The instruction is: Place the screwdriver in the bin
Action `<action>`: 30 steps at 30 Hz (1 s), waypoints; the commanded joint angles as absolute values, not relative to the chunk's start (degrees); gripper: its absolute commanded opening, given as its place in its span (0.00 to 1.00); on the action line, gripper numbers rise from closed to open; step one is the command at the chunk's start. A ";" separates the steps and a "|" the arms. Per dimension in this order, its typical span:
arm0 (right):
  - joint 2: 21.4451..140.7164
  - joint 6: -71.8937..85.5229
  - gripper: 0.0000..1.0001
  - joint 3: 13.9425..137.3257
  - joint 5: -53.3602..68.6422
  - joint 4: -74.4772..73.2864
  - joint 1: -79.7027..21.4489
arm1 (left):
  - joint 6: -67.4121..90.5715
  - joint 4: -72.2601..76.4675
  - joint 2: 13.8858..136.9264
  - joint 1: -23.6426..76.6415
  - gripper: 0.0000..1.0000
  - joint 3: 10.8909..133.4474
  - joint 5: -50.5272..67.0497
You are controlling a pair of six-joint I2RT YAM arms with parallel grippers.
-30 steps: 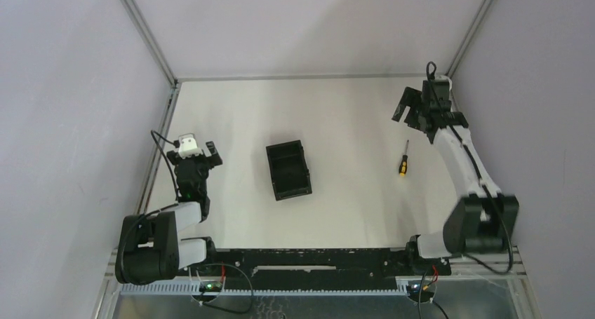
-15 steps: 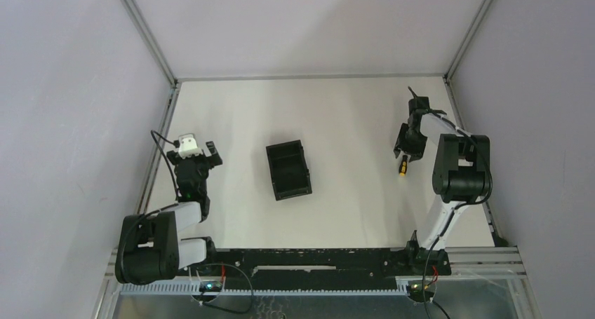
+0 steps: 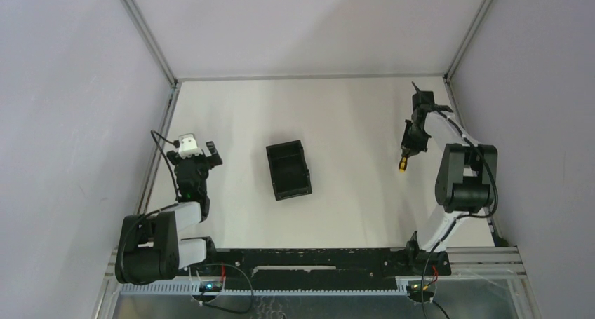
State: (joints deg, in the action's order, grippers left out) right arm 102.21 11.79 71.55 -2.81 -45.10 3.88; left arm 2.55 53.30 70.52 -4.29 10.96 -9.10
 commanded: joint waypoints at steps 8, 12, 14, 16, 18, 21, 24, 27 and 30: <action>91.21 12.76 0.00 88.21 -7.14 -63.34 -7.26 | 1.72 54.76 70.49 -3.94 1.00 13.63 -9.80; 92.56 14.72 0.00 93.55 -5.43 -63.00 -18.34 | 1.76 54.76 70.49 -3.95 1.00 13.67 -9.76; 95.47 15.44 0.00 97.54 -5.34 -62.90 -26.30 | 1.80 54.76 70.44 -3.96 1.00 13.62 -9.80; 99.20 15.39 0.00 102.70 -4.77 -63.31 -32.60 | 1.75 54.76 70.44 -3.96 1.00 13.62 -9.80; 103.58 14.79 0.00 110.10 -4.38 -64.31 -38.29 | 1.74 54.76 70.49 -3.96 1.00 13.60 -9.76; 110.11 12.90 0.00 119.69 -3.94 -67.24 -45.03 | 1.76 54.76 70.49 -3.95 1.00 13.63 -9.81; 114.19 11.44 0.00 125.41 -3.72 -68.45 -48.73 | 1.77 54.76 70.49 -3.96 1.00 13.60 -9.76; 115.36 9.53 0.00 124.19 -3.06 -66.17 -50.96 | 1.75 54.76 70.49 -3.96 1.00 13.63 -9.78; 115.66 7.25 0.00 119.20 -4.02 -61.92 -52.69 | 1.76 54.76 70.49 -3.96 1.00 13.63 -9.78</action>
